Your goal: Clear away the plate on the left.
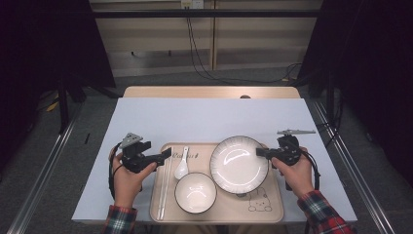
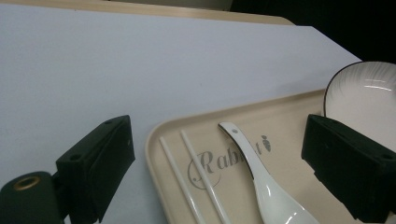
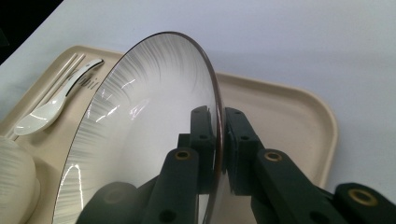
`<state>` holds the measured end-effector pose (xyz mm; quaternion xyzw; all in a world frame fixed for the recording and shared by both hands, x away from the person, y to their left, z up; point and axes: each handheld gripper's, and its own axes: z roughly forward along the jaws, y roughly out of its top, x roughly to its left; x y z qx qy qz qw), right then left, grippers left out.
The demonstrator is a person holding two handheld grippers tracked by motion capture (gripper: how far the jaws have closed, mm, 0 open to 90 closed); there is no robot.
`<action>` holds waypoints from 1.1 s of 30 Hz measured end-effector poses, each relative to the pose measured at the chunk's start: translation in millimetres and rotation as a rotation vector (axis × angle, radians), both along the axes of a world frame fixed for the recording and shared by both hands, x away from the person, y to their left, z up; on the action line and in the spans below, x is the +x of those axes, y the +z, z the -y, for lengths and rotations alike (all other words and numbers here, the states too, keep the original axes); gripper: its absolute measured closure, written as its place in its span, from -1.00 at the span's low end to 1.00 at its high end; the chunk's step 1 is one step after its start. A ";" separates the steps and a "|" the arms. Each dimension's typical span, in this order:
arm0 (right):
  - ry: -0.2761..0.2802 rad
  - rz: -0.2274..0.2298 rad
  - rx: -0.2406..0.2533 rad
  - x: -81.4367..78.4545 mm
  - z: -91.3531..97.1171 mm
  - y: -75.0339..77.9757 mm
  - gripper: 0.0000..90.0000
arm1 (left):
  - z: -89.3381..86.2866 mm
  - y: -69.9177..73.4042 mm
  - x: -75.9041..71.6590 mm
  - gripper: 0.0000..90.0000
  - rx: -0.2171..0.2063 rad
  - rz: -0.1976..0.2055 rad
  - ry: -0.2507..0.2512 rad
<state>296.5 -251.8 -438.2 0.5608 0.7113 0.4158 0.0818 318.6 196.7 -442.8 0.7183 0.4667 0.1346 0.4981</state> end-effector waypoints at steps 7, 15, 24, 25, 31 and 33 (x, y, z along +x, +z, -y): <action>0.001 -0.005 -0.001 -1.8 3.0 -2.6 0.85 | 0.0 -0.5 0.2 -0.79 0.001 -0.002 -0.003; 0.007 -0.011 -0.002 -4.3 6.2 -6.3 0.84 | 0.1 -0.7 0.1 -0.80 0.009 -0.004 -0.003; -0.002 -0.038 -0.030 -6.5 10.3 -14.1 0.86 | 1.0 -2.0 0.6 -0.80 0.006 -0.008 -0.002; -0.006 -0.036 -0.037 -7.2 10.8 -15.0 0.89 | 1.1 -2.1 0.6 -0.80 0.006 -0.009 -0.001; -0.009 -0.042 -0.043 -9.3 12.0 -19.4 0.93 | 1.1 -2.6 0.7 -0.80 0.005 -0.010 0.000; -0.009 -0.043 -0.043 -9.3 12.1 -19.4 0.93 | 0.7 -2.9 0.4 -0.80 0.009 -0.010 0.003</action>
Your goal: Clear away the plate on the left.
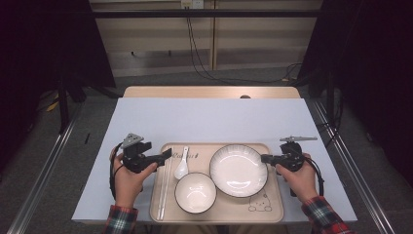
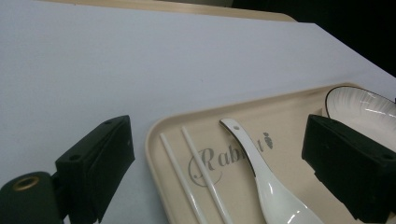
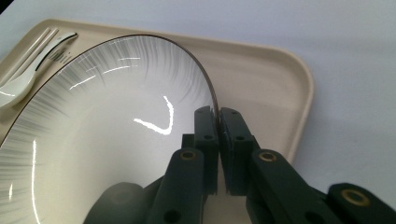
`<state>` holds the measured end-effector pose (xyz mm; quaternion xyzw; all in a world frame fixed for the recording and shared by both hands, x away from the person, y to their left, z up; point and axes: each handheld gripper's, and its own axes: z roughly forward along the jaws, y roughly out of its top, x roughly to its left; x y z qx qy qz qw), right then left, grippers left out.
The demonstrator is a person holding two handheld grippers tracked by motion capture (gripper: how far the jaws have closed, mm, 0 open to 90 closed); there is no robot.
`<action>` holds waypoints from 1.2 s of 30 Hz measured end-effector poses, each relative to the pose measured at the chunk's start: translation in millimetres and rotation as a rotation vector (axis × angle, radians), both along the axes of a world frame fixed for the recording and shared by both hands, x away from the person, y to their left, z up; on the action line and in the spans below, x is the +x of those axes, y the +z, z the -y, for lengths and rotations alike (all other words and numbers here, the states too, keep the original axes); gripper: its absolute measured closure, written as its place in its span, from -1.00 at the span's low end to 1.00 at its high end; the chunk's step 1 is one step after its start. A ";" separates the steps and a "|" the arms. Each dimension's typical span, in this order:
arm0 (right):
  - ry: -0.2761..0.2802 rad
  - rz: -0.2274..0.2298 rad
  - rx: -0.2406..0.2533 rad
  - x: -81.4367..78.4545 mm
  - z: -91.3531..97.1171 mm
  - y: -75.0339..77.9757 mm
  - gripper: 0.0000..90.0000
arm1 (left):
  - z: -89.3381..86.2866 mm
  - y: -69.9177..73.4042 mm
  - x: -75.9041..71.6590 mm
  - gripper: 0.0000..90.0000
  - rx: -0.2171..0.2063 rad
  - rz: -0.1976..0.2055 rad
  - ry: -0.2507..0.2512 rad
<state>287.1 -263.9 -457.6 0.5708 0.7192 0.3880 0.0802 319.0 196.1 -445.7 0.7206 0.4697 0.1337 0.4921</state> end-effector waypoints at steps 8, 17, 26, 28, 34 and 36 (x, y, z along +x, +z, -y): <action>0.003 0.051 0.008 -0.9 1.5 5.3 0.78 | -1.0 0.0 -1.3 -0.80 -0.002 -0.001 0.002; 0.026 0.136 0.008 -1.5 3.9 7.9 0.14 | -1.9 -1.0 -3.7 -0.80 -0.001 -0.004 0.007; 0.093 0.230 -0.003 -2.1 2.7 8.4 -0.31 | -8.7 0.5 -8.0 -0.80 0.001 -0.002 0.016; 0.096 0.234 0.004 -1.8 3.6 8.4 -0.35 | -9.3 0.1 -8.3 -0.80 0.000 -0.004 0.018; 0.110 0.257 0.007 -4.5 6.9 12.2 -0.45 | -8.9 -0.4 -9.3 -0.81 -0.001 -0.005 0.018; 0.116 0.266 0.012 -5.5 9.5 13.3 -0.48 | -9.5 -0.7 -9.9 -0.81 0.003 -0.005 0.017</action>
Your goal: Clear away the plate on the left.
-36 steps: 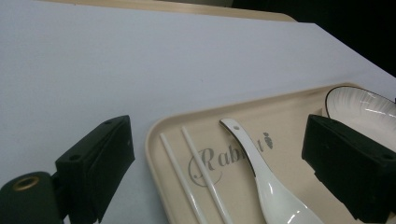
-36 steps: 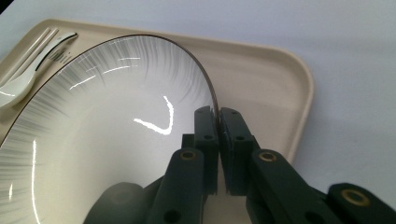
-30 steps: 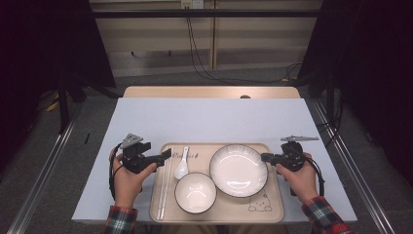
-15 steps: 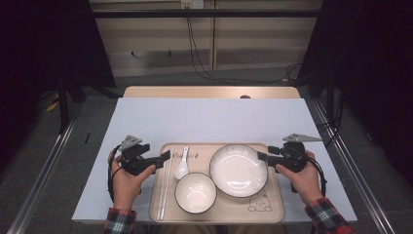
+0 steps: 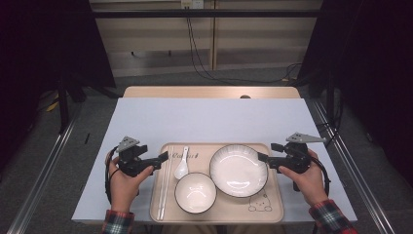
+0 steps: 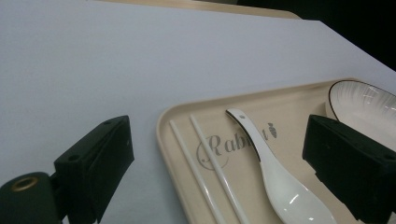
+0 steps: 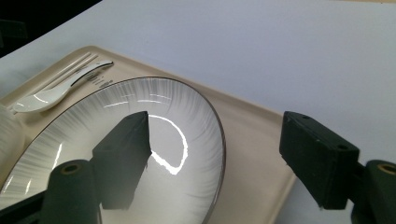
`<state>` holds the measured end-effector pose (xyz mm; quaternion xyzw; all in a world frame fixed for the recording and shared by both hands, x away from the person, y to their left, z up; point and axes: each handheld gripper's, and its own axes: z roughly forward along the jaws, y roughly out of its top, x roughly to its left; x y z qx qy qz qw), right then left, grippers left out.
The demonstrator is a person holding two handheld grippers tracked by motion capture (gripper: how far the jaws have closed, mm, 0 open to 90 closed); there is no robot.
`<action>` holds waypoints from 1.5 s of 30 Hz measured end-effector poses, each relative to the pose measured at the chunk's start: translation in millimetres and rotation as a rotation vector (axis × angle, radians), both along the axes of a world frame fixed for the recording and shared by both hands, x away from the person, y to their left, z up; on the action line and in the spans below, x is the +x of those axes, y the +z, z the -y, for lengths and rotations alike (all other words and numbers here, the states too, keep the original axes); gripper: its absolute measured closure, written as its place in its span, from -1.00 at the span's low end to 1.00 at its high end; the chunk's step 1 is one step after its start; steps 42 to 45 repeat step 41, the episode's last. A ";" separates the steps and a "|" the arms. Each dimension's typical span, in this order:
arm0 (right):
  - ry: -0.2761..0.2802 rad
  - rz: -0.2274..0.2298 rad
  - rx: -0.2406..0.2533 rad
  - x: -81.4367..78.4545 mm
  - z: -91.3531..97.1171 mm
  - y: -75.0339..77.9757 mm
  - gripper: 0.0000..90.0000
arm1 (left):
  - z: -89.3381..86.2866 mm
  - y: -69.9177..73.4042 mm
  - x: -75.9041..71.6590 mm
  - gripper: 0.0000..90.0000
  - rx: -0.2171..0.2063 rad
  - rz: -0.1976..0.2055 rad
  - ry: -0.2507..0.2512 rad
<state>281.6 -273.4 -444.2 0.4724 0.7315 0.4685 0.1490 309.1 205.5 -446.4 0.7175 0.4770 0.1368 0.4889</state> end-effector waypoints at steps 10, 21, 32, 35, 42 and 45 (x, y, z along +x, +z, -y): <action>-0.004 0.031 -0.003 -10.1 18.0 4.4 -0.51 | -2.5 0.9 -3.6 -0.81 0.003 -0.001 0.002; -0.019 0.051 -0.010 -21.2 37.0 4.2 -0.55 | -7.0 2.6 -8.3 -0.82 0.013 0.004 0.008; -0.041 0.088 -0.018 -37.7 59.2 4.7 -0.58 | -11.8 5.2 -12.7 -0.82 0.017 0.019 0.014; -0.048 0.105 -0.016 -42.5 64.6 5.0 -0.59 | -11.8 5.1 -13.2 -0.82 0.010 0.021 0.013; -0.046 0.115 -0.012 -43.9 70.6 3.4 -0.66 | -11.0 5.4 -10.8 -0.84 0.011 0.027 0.012; -0.046 0.115 -0.012 -43.9 70.6 3.4 -0.66 | -11.0 5.4 -10.8 -0.84 0.011 0.027 0.012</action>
